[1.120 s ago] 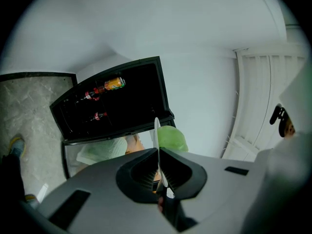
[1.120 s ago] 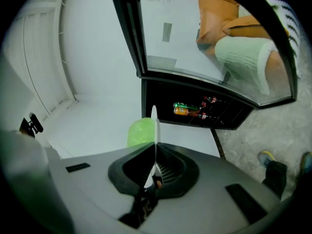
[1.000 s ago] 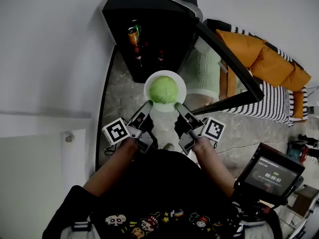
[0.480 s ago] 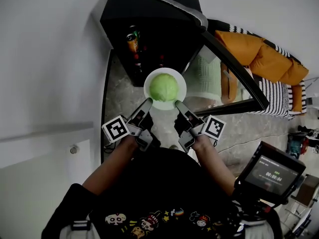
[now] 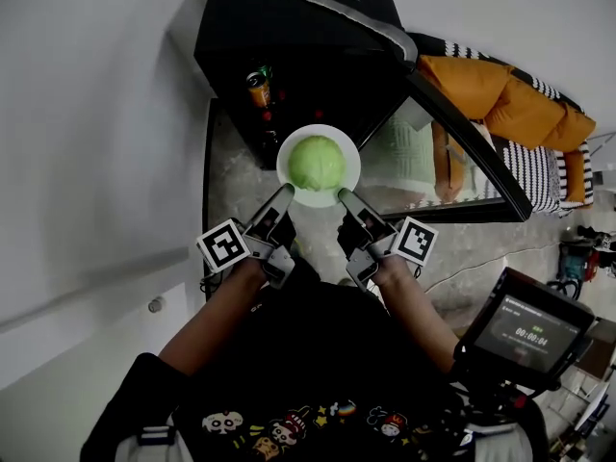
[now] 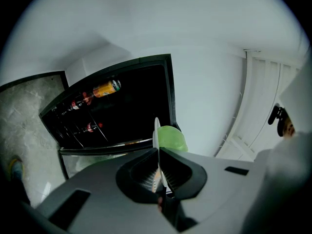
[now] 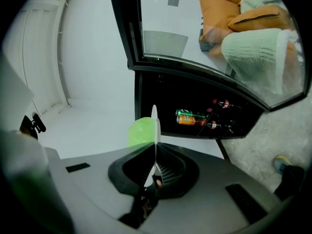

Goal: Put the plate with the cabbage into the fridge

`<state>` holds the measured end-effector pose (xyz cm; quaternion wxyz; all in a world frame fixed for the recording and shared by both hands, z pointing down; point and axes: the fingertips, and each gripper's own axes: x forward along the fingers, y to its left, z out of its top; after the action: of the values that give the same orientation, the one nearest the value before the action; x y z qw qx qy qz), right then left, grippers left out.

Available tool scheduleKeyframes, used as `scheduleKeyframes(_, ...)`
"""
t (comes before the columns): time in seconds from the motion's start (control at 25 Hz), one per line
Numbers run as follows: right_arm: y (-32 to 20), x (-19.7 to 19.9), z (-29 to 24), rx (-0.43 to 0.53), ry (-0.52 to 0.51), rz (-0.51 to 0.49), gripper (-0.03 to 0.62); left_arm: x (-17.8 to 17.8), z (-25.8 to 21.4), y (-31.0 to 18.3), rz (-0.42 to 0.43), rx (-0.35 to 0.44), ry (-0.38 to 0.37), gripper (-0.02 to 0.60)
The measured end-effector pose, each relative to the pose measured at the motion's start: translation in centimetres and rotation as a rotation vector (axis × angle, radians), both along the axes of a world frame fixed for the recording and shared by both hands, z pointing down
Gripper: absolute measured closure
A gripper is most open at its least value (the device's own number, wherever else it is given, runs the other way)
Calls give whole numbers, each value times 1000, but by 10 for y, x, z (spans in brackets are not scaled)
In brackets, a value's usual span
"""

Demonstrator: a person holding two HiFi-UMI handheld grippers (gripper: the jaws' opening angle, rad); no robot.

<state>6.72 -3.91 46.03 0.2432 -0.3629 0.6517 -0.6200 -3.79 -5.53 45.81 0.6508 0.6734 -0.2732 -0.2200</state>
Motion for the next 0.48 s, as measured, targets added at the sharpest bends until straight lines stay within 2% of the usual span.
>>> scheduleKeyframes(0.36, 0, 0, 0, 4, 1, -11, 577, -1, 1, 0, 2, 18, -24, 571)
scheduleKeyframes(0.48, 0, -1, -2, 1, 3, -8, 577, 0, 0, -1, 0, 16, -10, 571)
